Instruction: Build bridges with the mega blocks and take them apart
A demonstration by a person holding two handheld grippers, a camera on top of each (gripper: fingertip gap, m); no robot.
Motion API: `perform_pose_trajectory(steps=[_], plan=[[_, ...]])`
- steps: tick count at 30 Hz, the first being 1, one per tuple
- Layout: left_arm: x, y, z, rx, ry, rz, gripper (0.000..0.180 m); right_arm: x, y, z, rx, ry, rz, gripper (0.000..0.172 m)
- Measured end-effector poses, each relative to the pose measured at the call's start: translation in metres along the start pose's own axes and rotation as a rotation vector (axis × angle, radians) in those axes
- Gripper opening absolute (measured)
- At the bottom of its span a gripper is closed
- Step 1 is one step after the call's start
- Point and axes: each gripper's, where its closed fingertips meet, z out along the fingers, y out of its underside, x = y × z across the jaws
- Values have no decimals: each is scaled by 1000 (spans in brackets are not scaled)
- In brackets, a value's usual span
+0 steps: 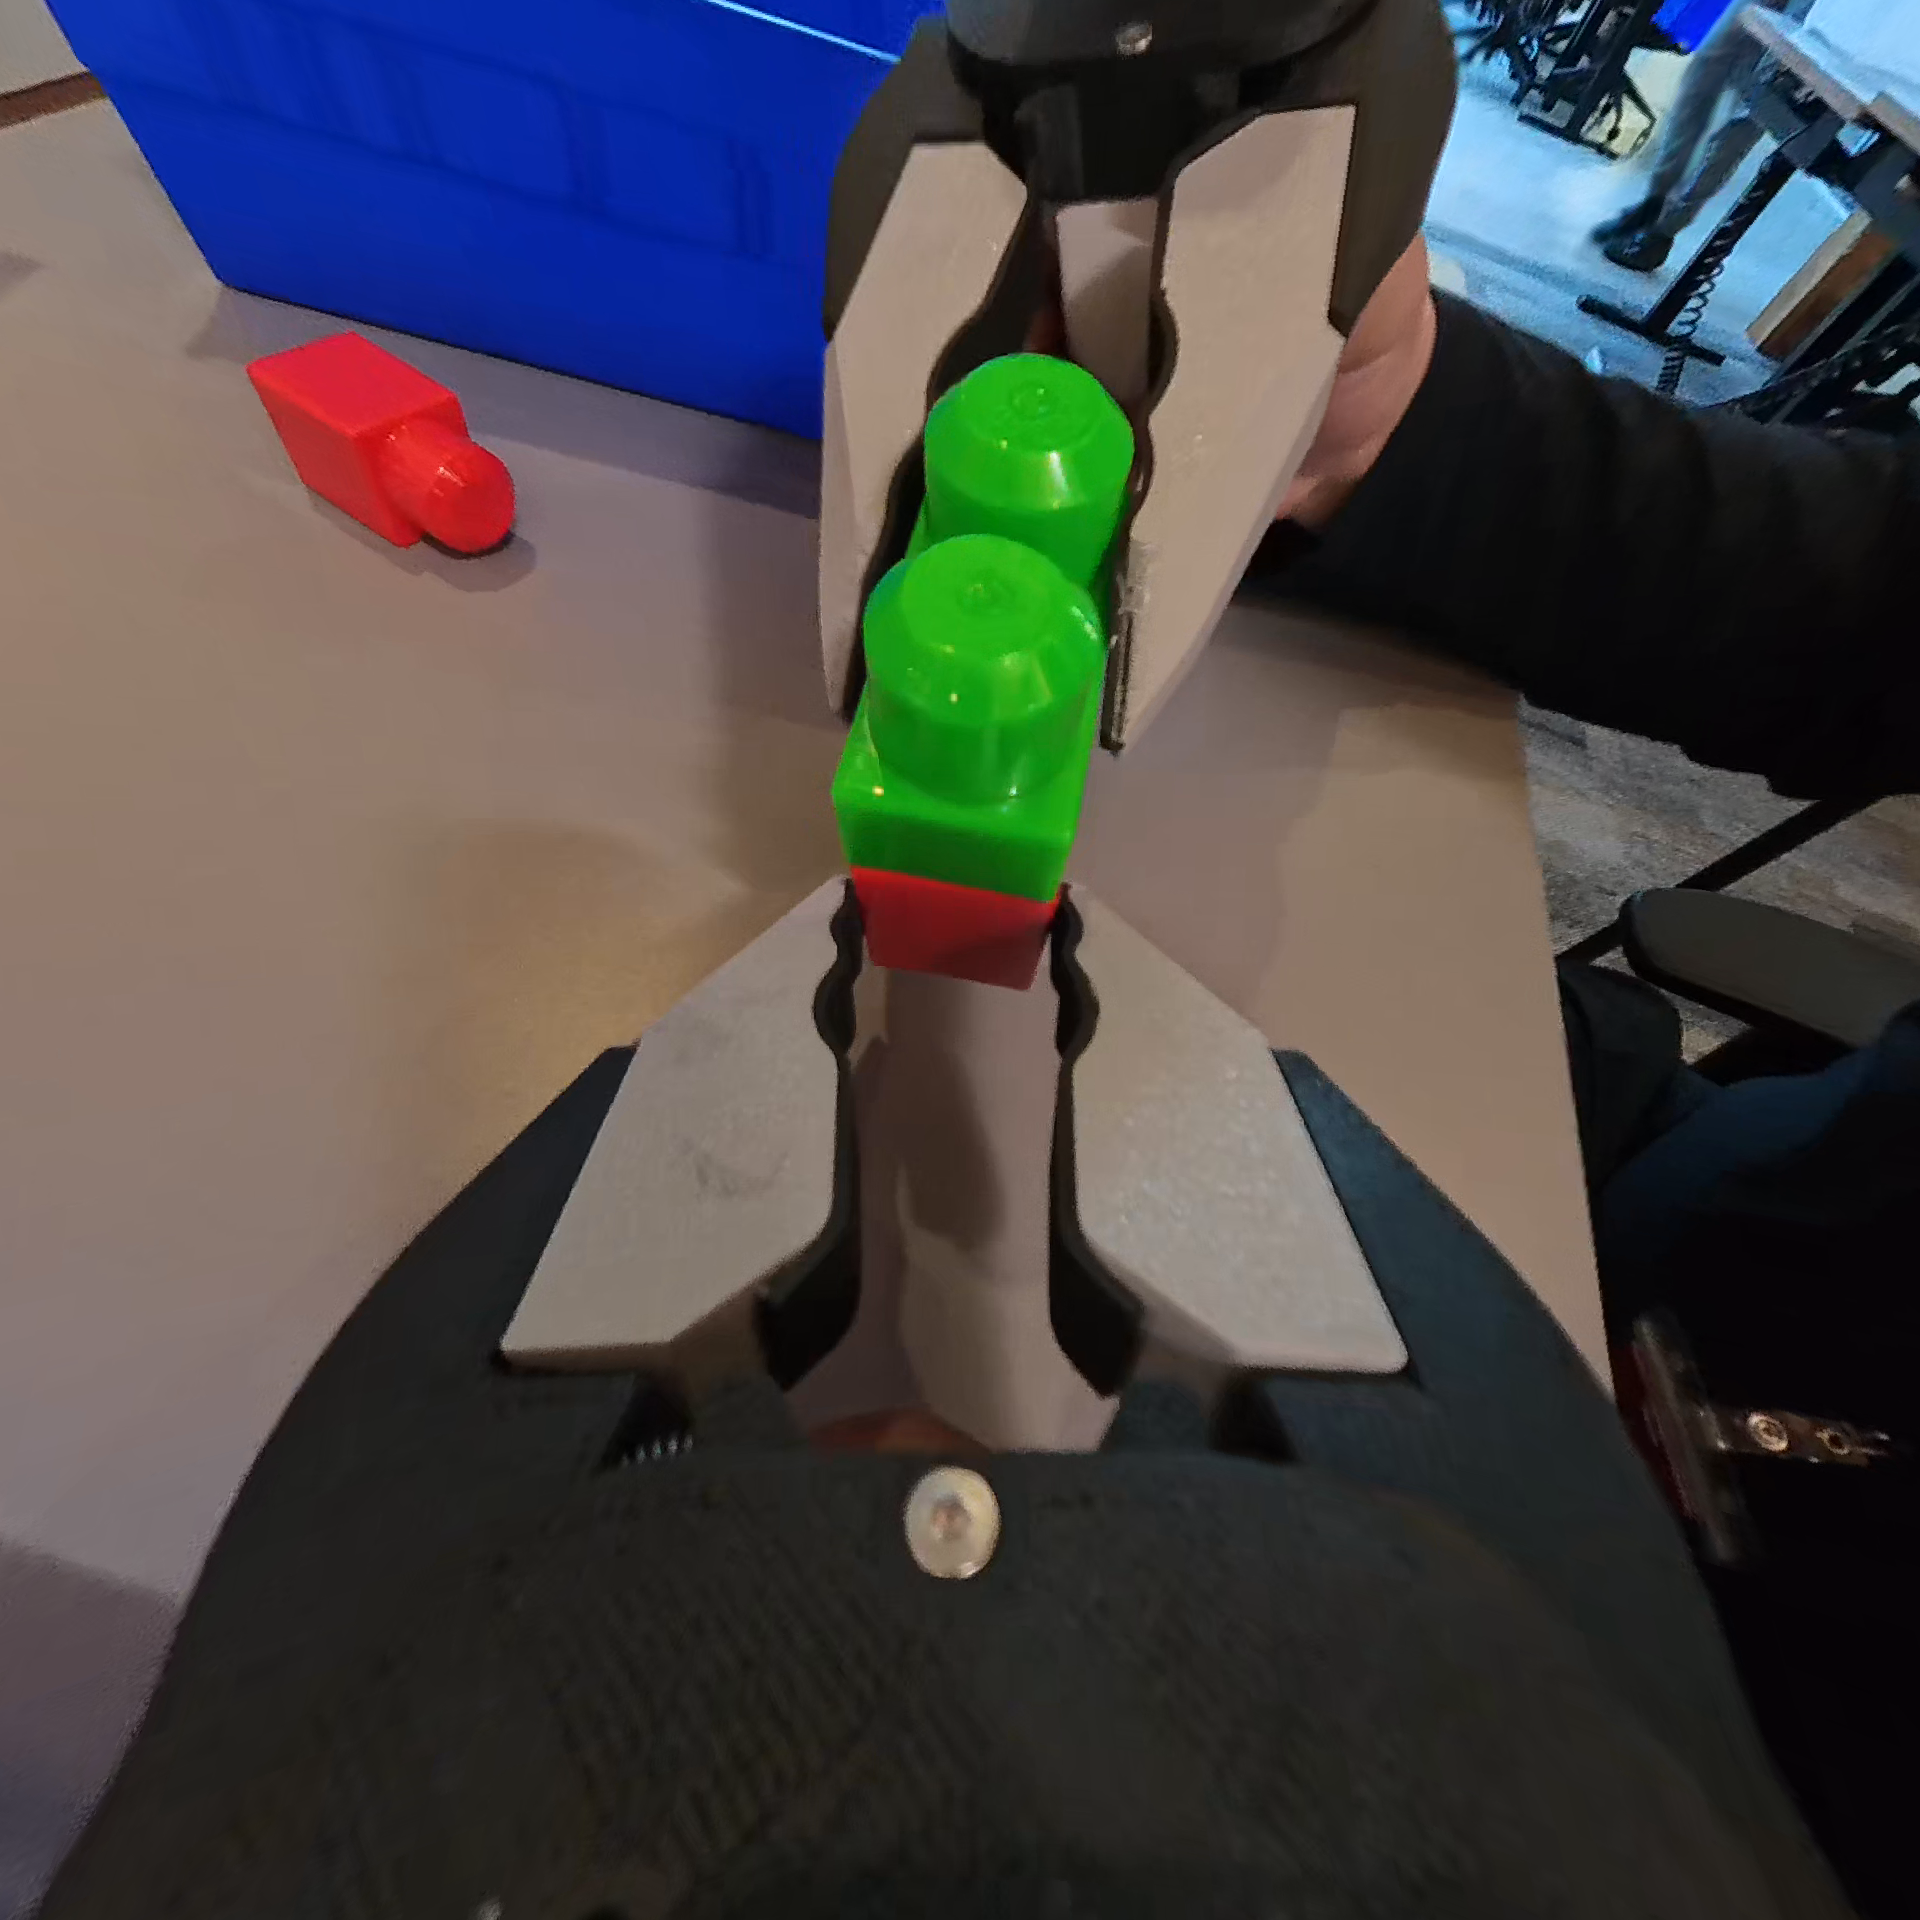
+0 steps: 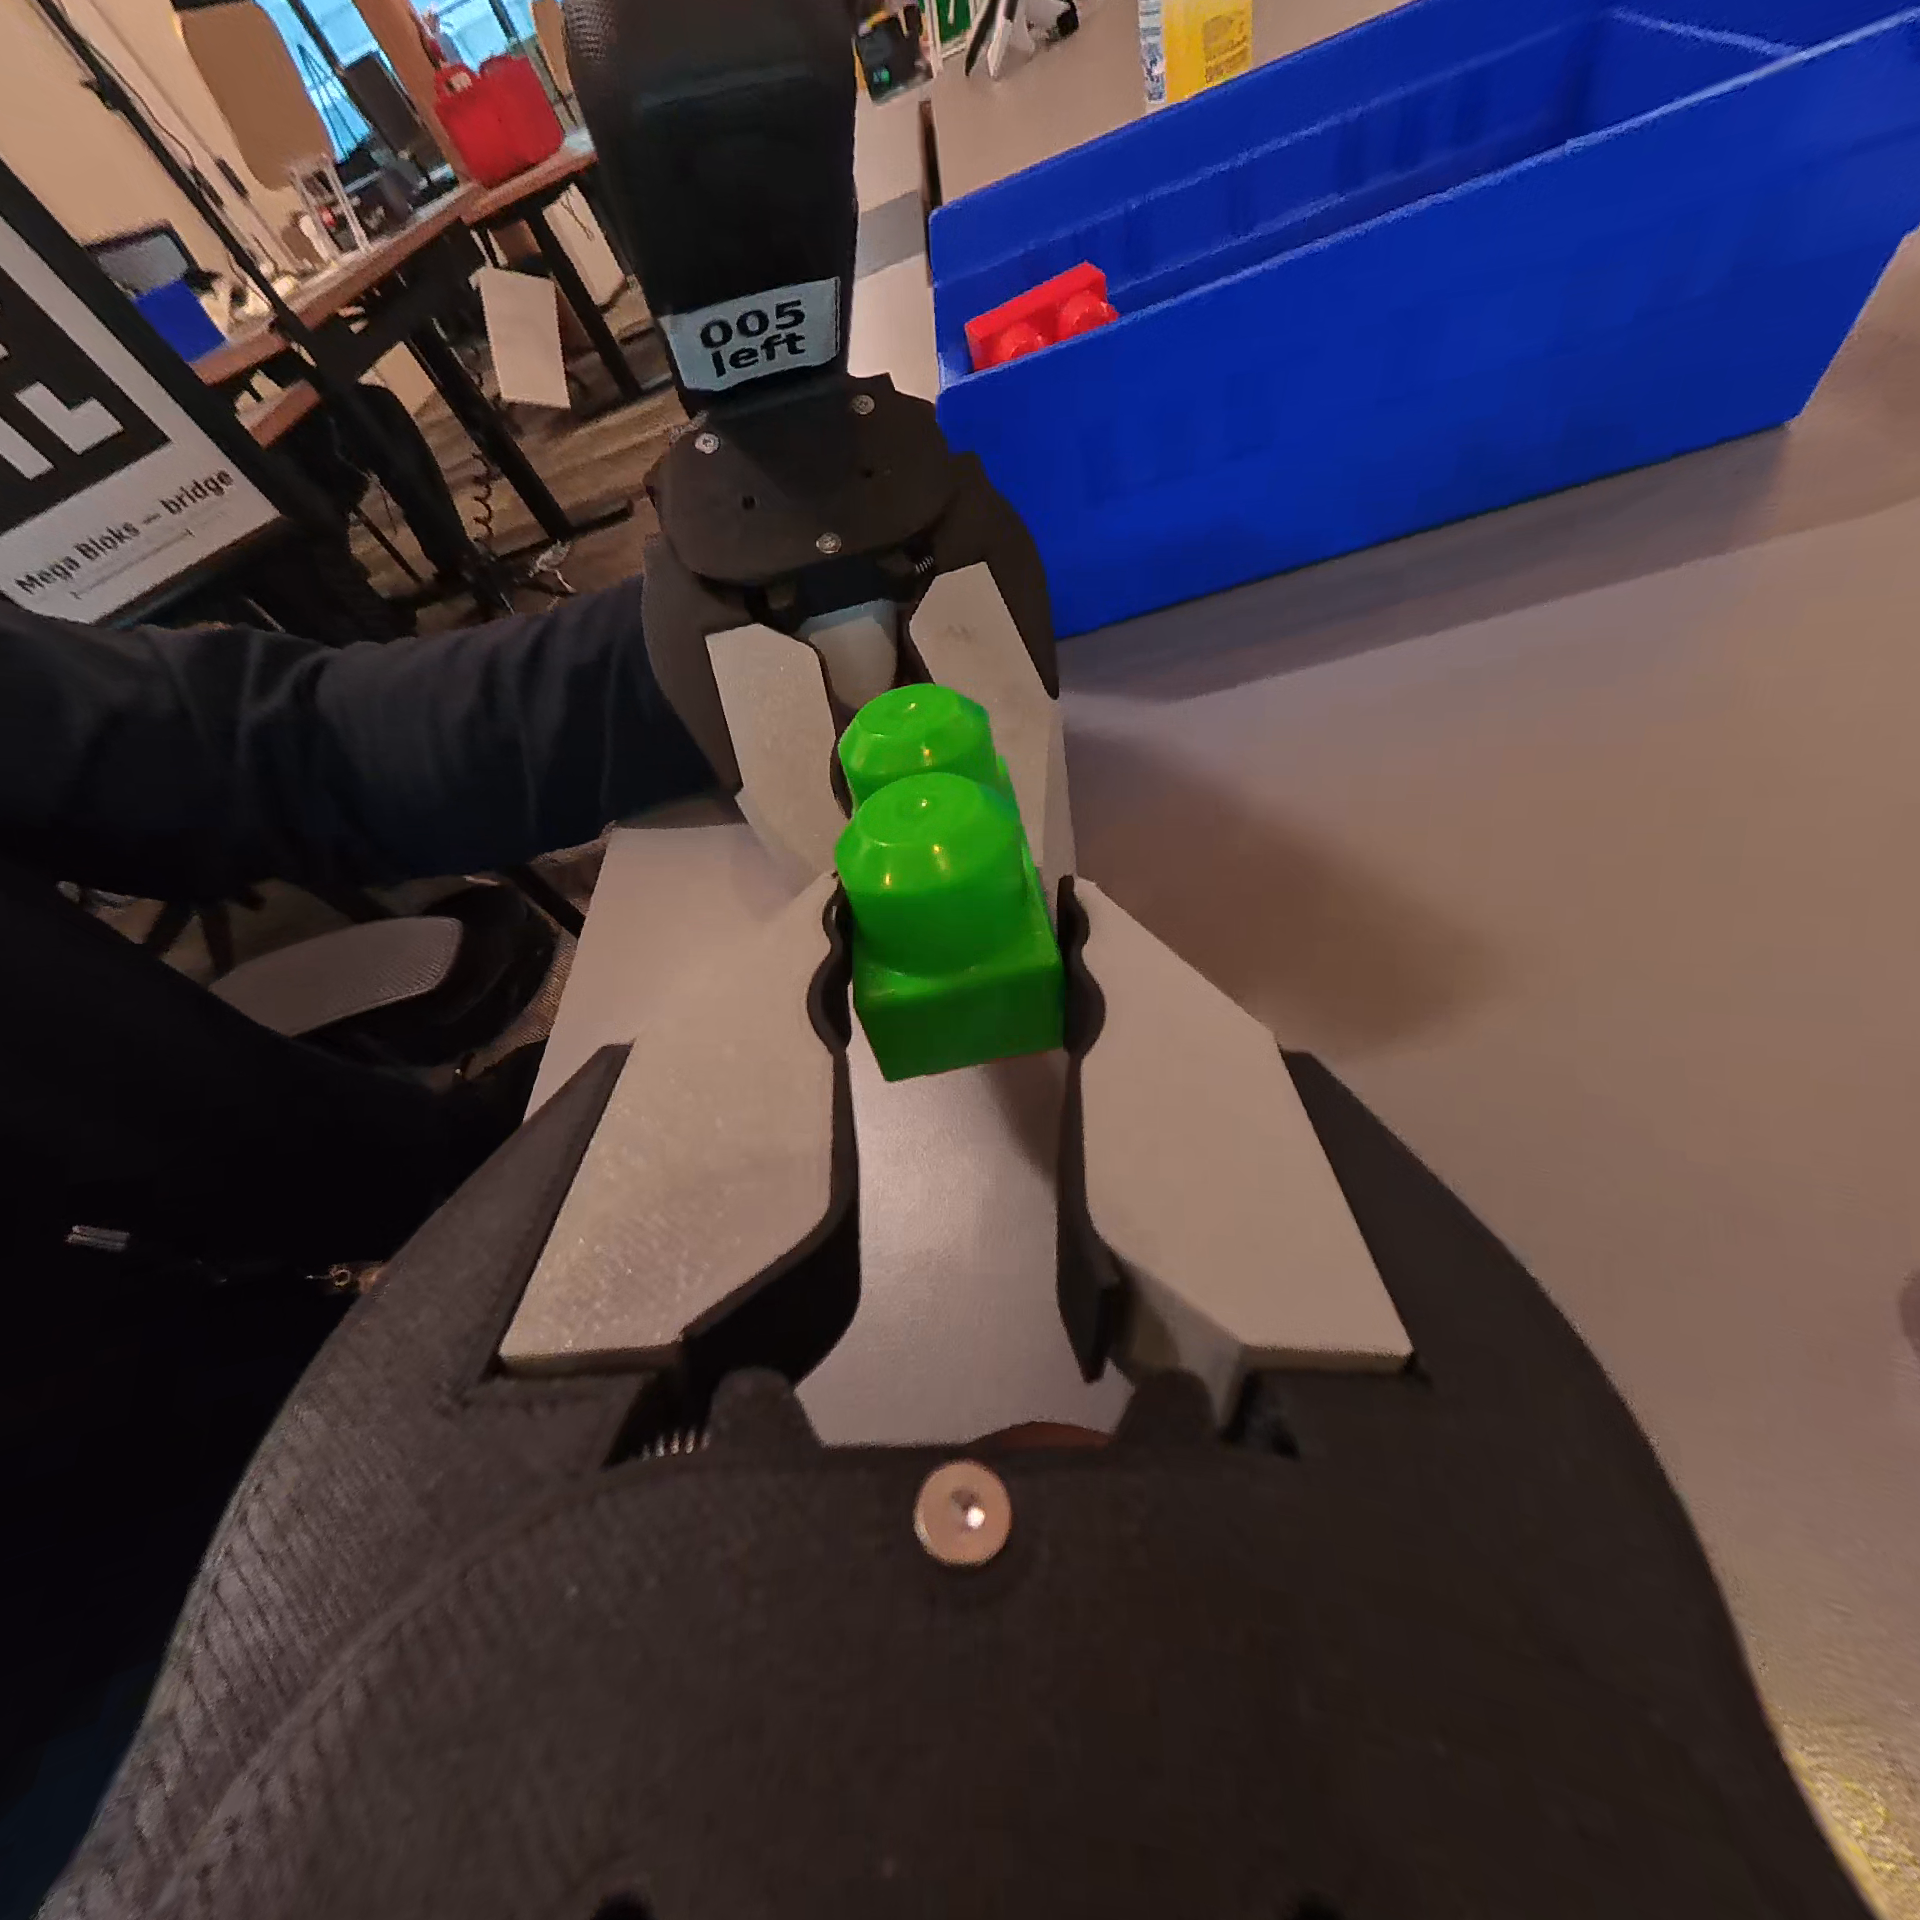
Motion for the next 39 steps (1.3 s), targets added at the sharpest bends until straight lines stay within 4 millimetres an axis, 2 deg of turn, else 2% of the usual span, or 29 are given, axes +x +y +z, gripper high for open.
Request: perform_pose_trajectory(steps=[2, 15, 20, 23, 27, 30, 32, 35, 39], plan=[[1, -4, 0, 25, 15, -9, 39, -1, 4, 0, -14, -7, 6, 35], [11, -10, 4, 54, 75, -14, 37, -4, 4, 2, -4, -34, 35, 34], [14, -12, 1, 69, 90, -10, 37, -6, 1, 2, 30, -60, 56, 34], [12, -20, -4, 126, 96, -33, 36, -3, -14, -4, 105, -25, 53, 35], [-3, -37, -18, 250, 42, -84, 35, 37, -42, -38, 253, 302, 45, 61], [-6, -54, -33, 361, 26, -74, 35, 80, -42, -67, 253, 666, 94, 55], [-8, -54, -35, 359, -2, -54, 35, 95, -38, -70, 207, 761, 121, 55], [-27, -34, -25, 241, -112, -68, 35, 106, -29, -58, 172, 769, 164, 48], [-28, -24, -19, 185, -118, -82, 35, 122, -9, -54, 88, 823, 201, 54]])
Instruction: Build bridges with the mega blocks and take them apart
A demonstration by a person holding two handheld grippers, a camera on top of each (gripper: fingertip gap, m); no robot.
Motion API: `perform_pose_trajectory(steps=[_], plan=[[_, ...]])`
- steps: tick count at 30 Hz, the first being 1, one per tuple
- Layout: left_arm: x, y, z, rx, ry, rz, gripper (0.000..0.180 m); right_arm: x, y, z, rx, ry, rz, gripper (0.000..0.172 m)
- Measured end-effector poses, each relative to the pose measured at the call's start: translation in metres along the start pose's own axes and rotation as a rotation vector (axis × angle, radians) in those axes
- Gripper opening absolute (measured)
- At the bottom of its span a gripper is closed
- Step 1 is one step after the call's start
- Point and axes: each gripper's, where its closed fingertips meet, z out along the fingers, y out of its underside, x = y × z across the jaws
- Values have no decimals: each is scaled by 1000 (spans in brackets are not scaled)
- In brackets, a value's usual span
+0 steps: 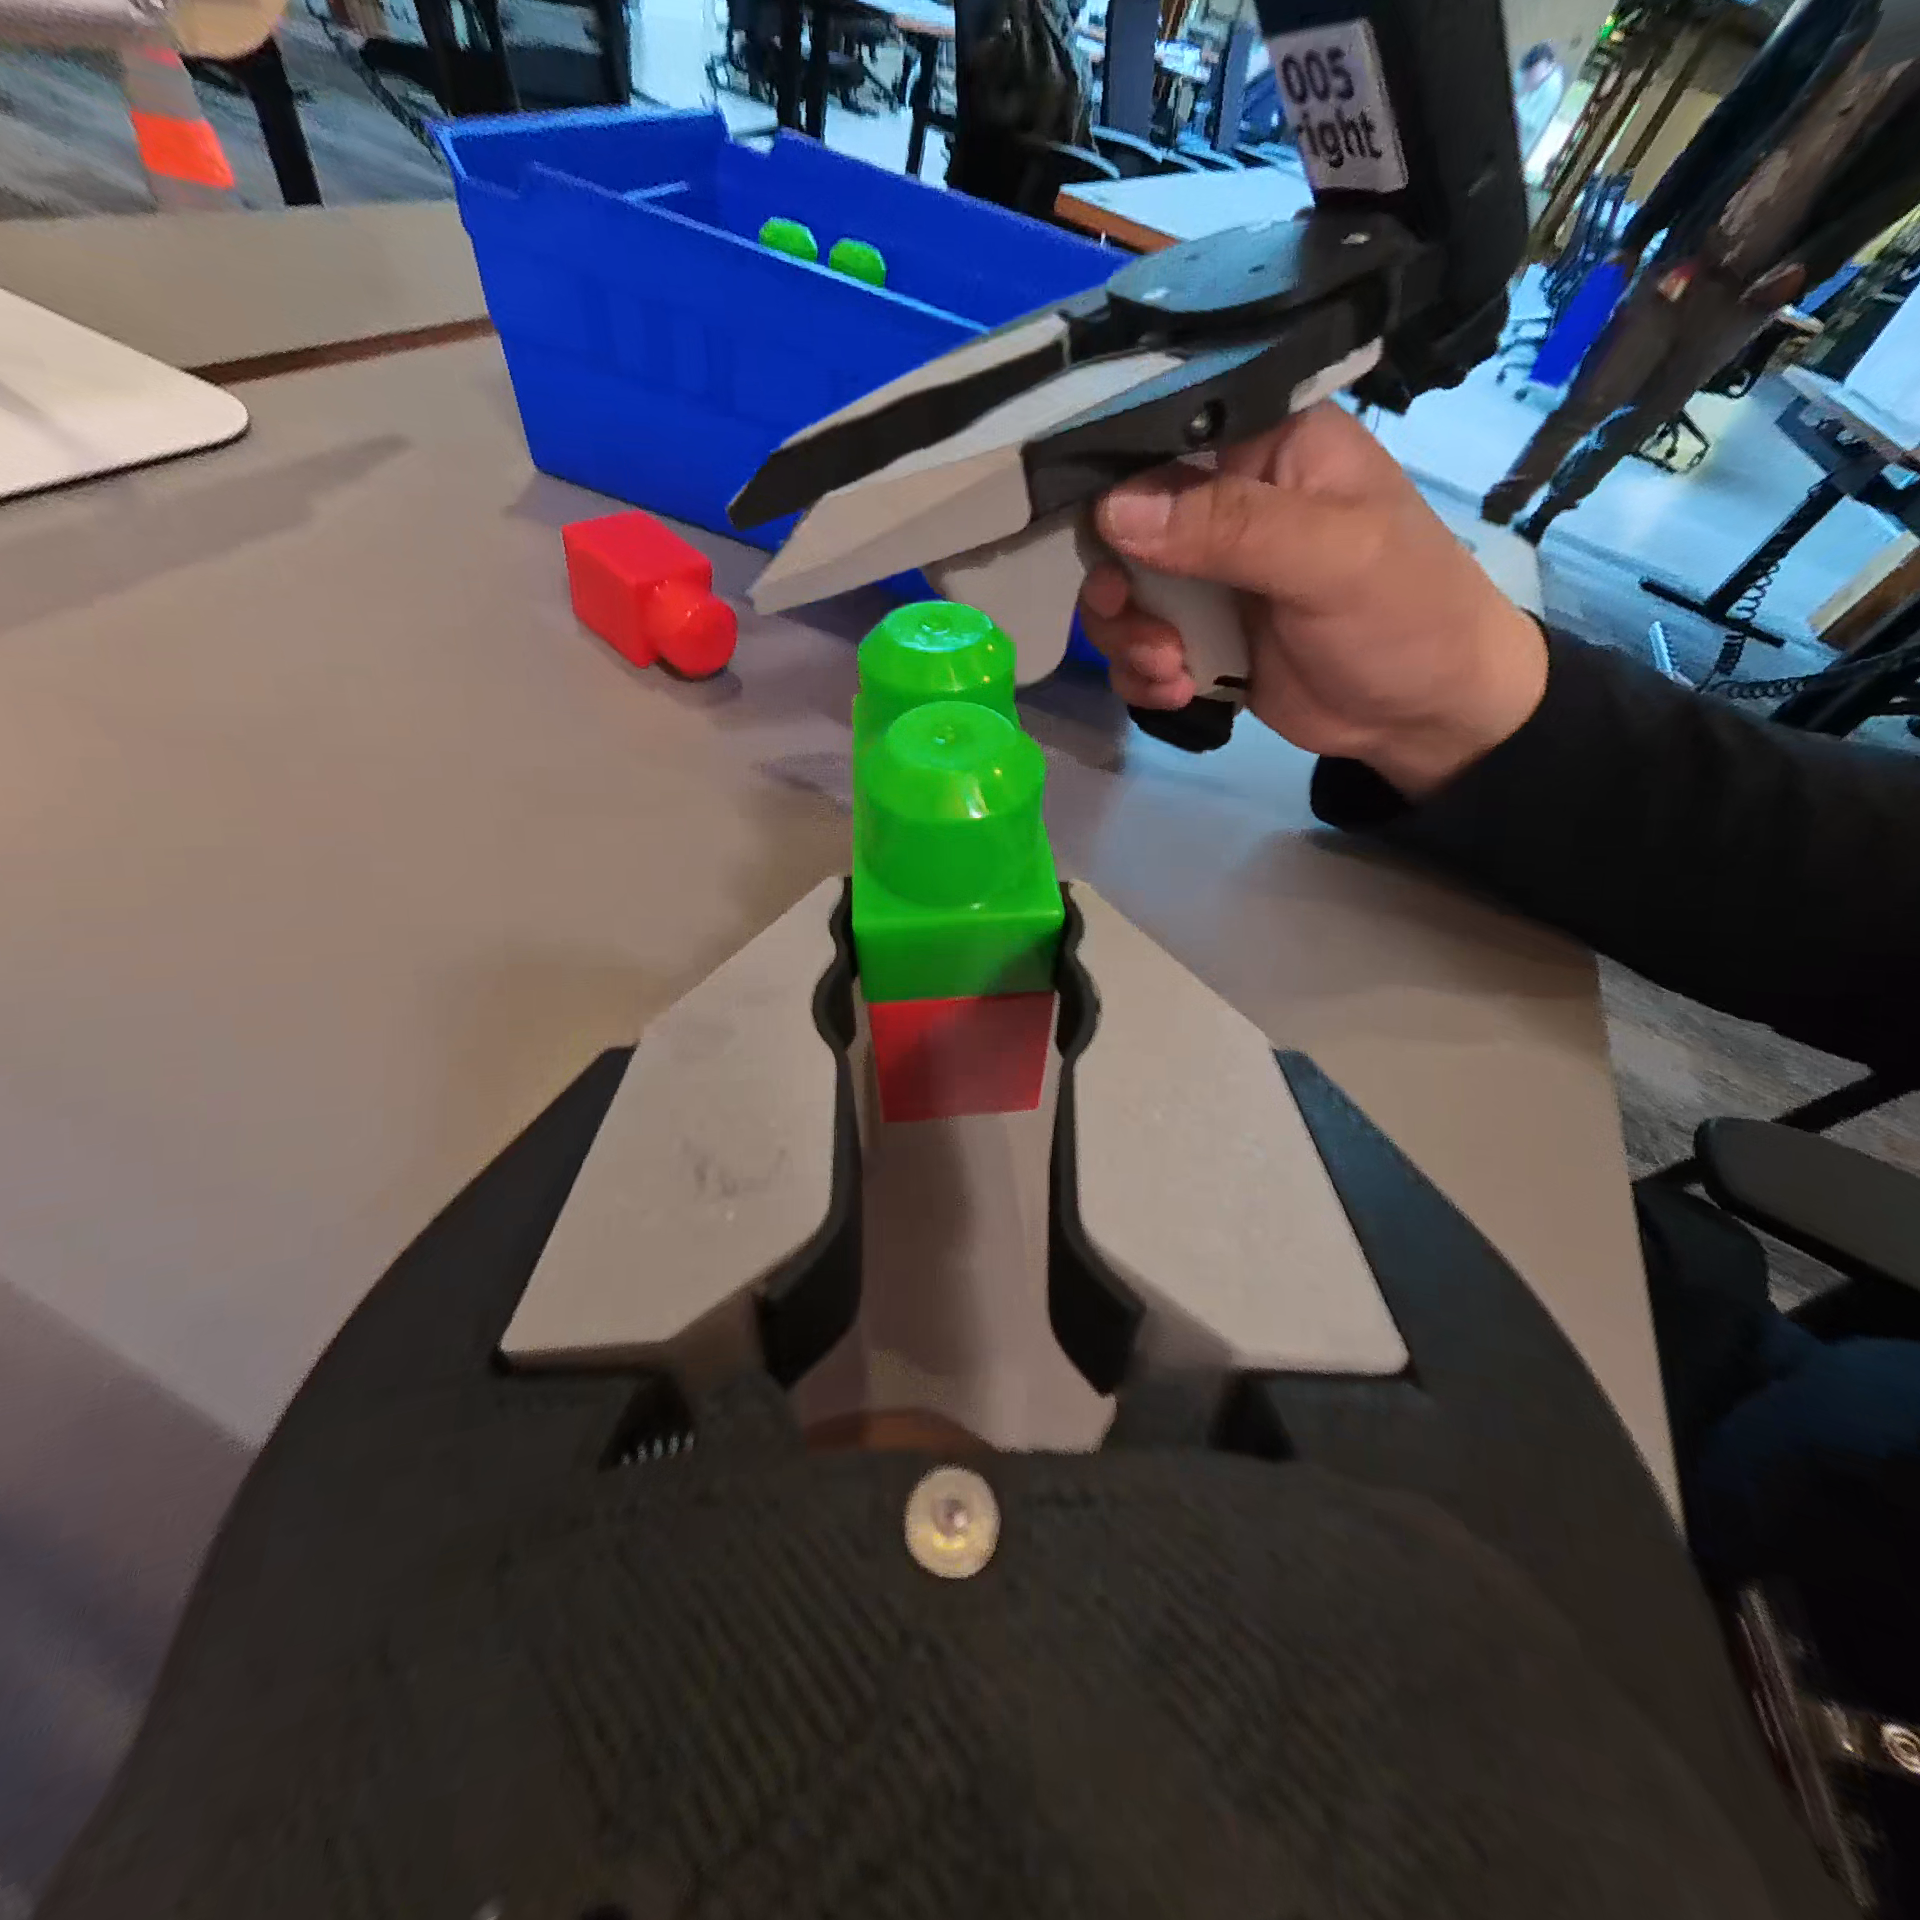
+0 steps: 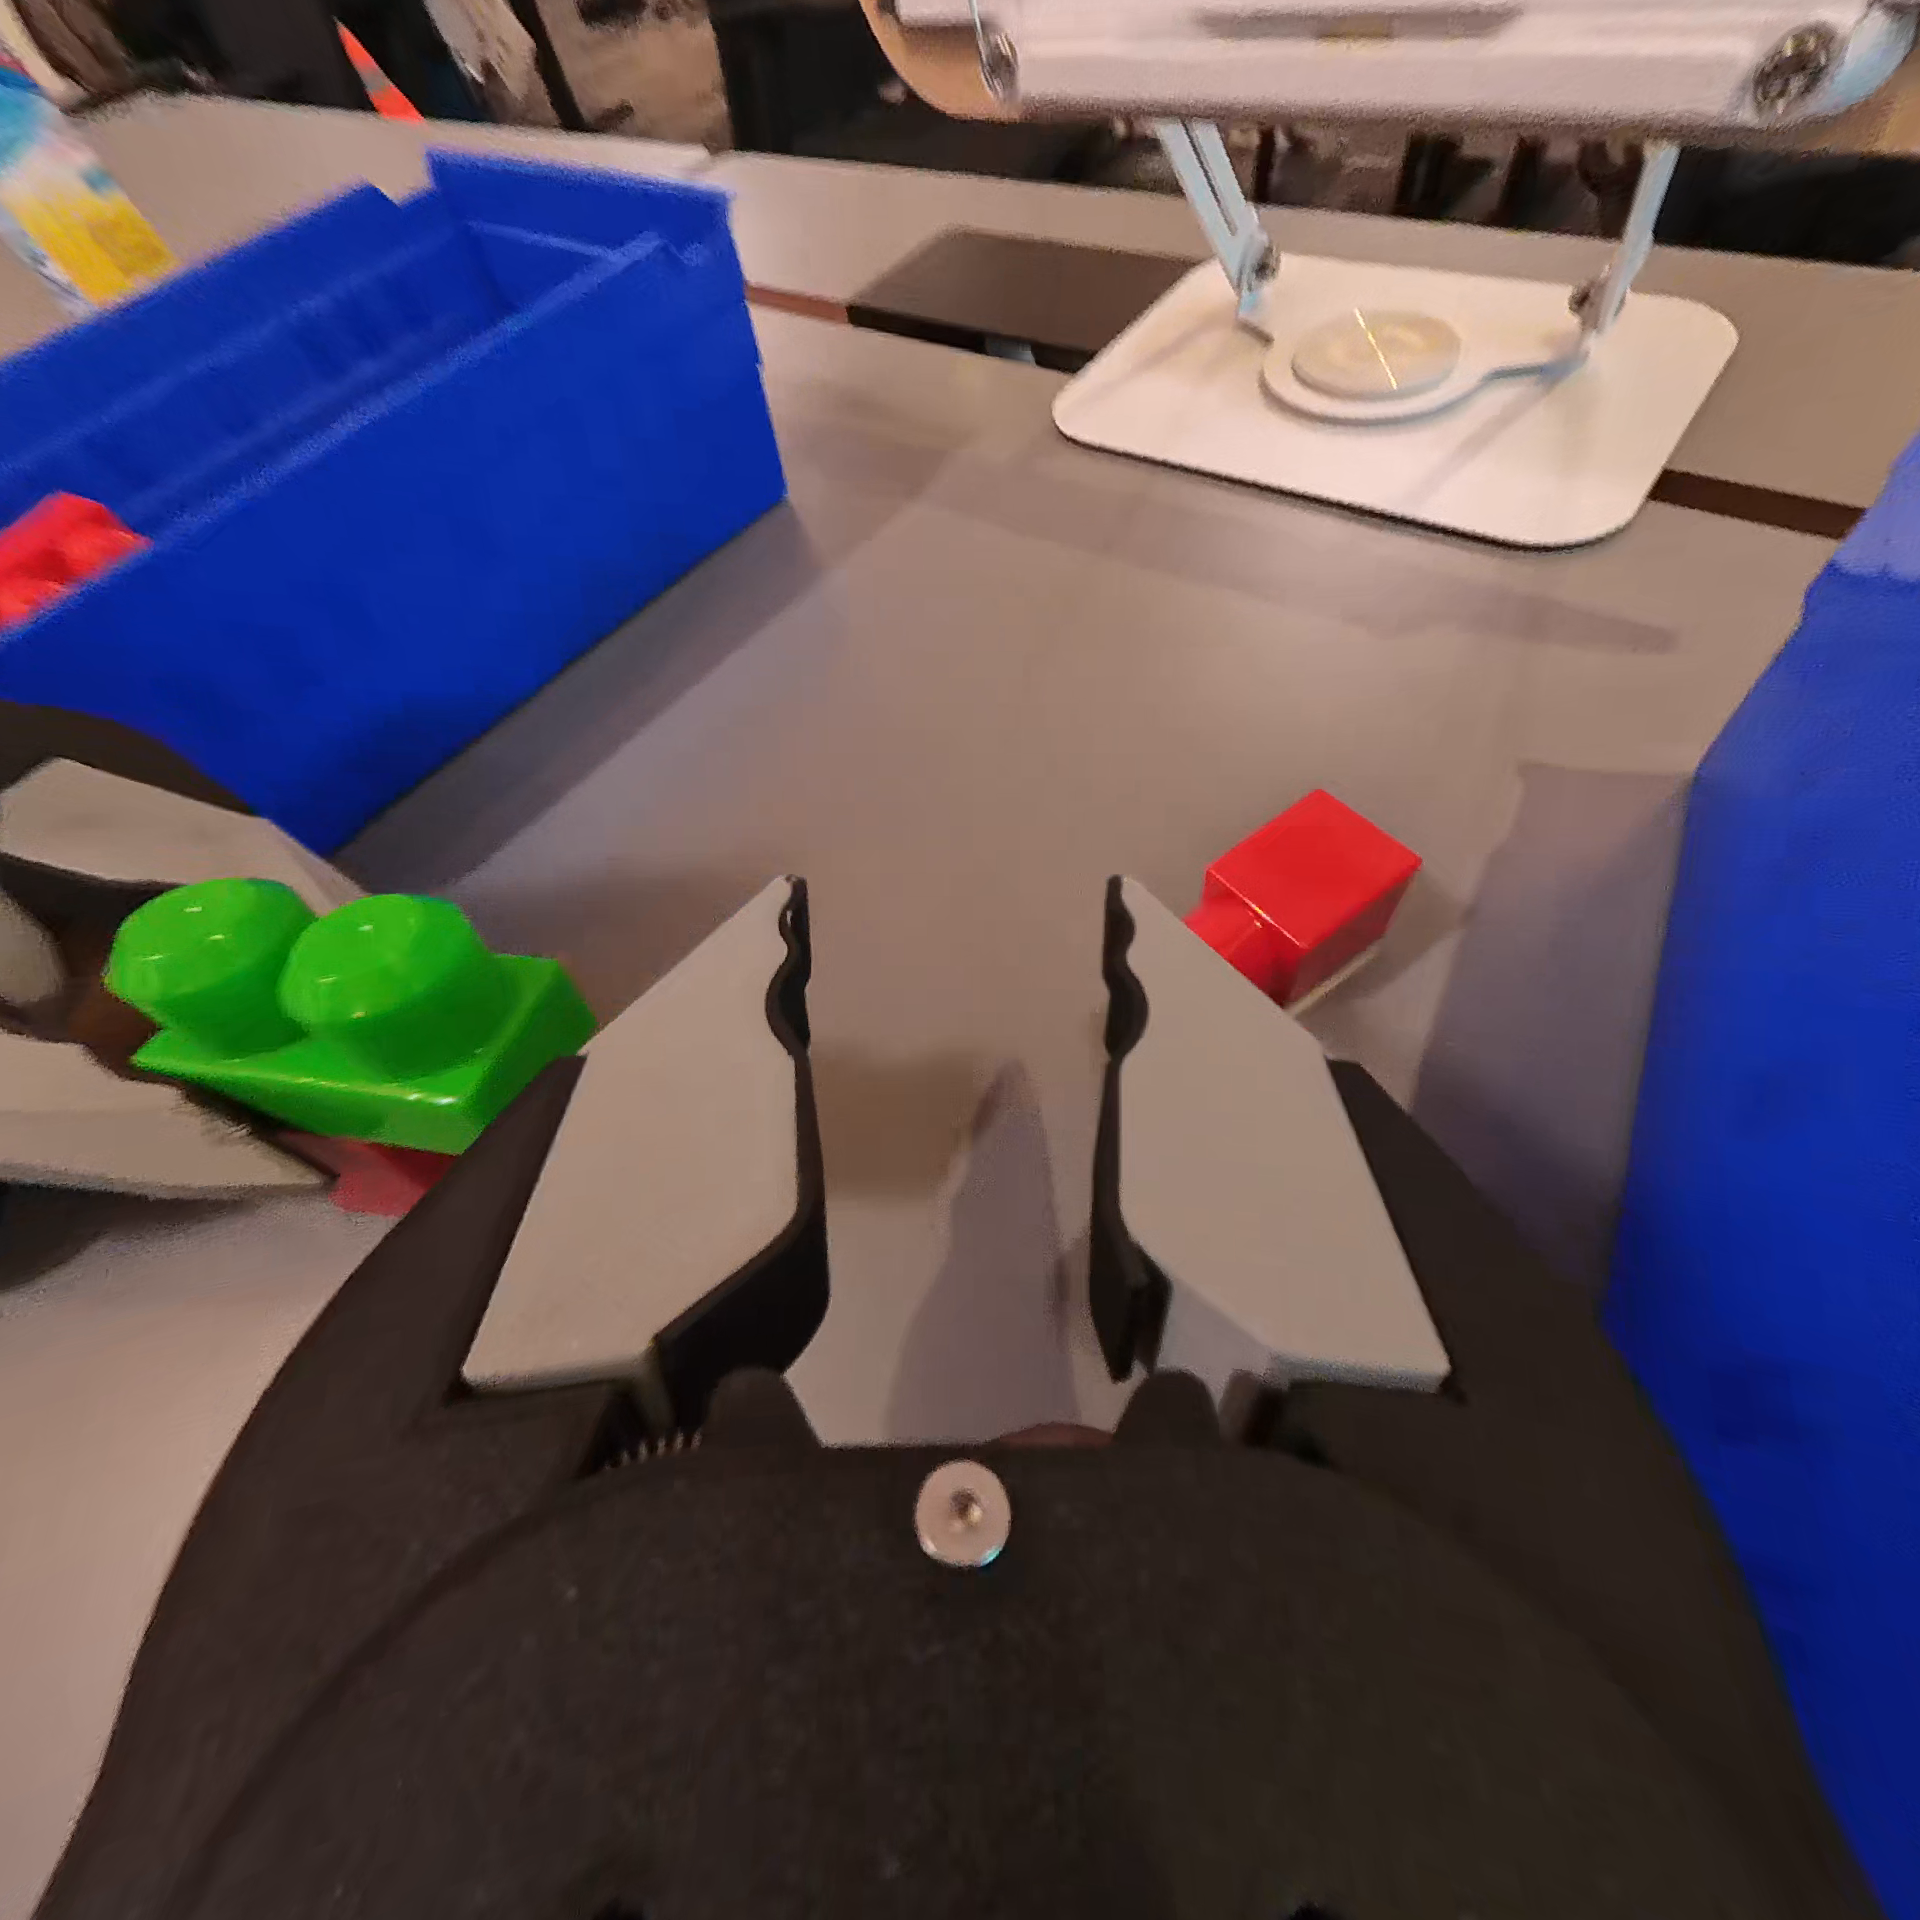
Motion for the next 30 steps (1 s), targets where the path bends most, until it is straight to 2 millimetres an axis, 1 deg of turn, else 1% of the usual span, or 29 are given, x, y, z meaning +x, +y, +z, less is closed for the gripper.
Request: perform_pose_trajectory(steps=[2, 6, 10, 12, 13, 15, 16, 17, 19, 21, 23, 24, 25, 27, 28, 29, 30], plan=[[-1, 4, 3, -31, -6, 1, 35, 13, 7, 4, -35, 73, -19, 56], [-1, 8, 7, -66, -36, 59, 35, 41, 7, 8, -64, 234, -36, 58], [-3, 6, 5, -53, -53, 70, 35, 55, 11, 28, -114, 285, 9, 59], [-3, 4, 2, -36, -51, 63, 35, 66, 13, 37, -136, 330, 15, 60], [-4, 5, 1, -36, -51, 58, 35, 73, 10, 39, -132, 358, 11, 56], [-5, 5, 0, -35, -55, 53, 35, 80, 7, 44, -141, 375, 20, 57], [-5, 5, 0, -33, -54, 51, 35, 80, 6, 45, -147, 366, 23, 52], [-6, 5, 0, -32, -54, 47, 35, 80, 6, 46, -155, 355, 18, 44], [-6, 4, 0, -29, -52, 42, 35, 72, 7, 46, -161, 300, 4, 21], [-7, 5, 0, -34, -57, 38, 35, 55, 20, 47, -214, 184, 30, 1], [-7, 5, 1, -34, -55, 40, 35, 34, 33, 47, -264, 57, 52, 0], [-7, 4, 1, -34, -56, 40, 35, 34, 31, 44, -253, 65, 46, 1], [-7, 4, 1, -33, -55, 43, 35, 39, 22, 40, -212, 101, 29, 7], [-6, 2, 1, -26, -51, 47, 35, 48, -8, 34, -101, 161, 14, 19], [-6, 2, 1, -24, -47, 46, 35, 51, -20, 33, -63, 173, 17, 24], [-5, 2, 1, -24, -42, 46, 35, 55, -27, 36, -51, 182, 22, 26], [-4, 2, 1, -23, -37, 50, 35, 60, -29, 42, -66, 192, 29, 28]])
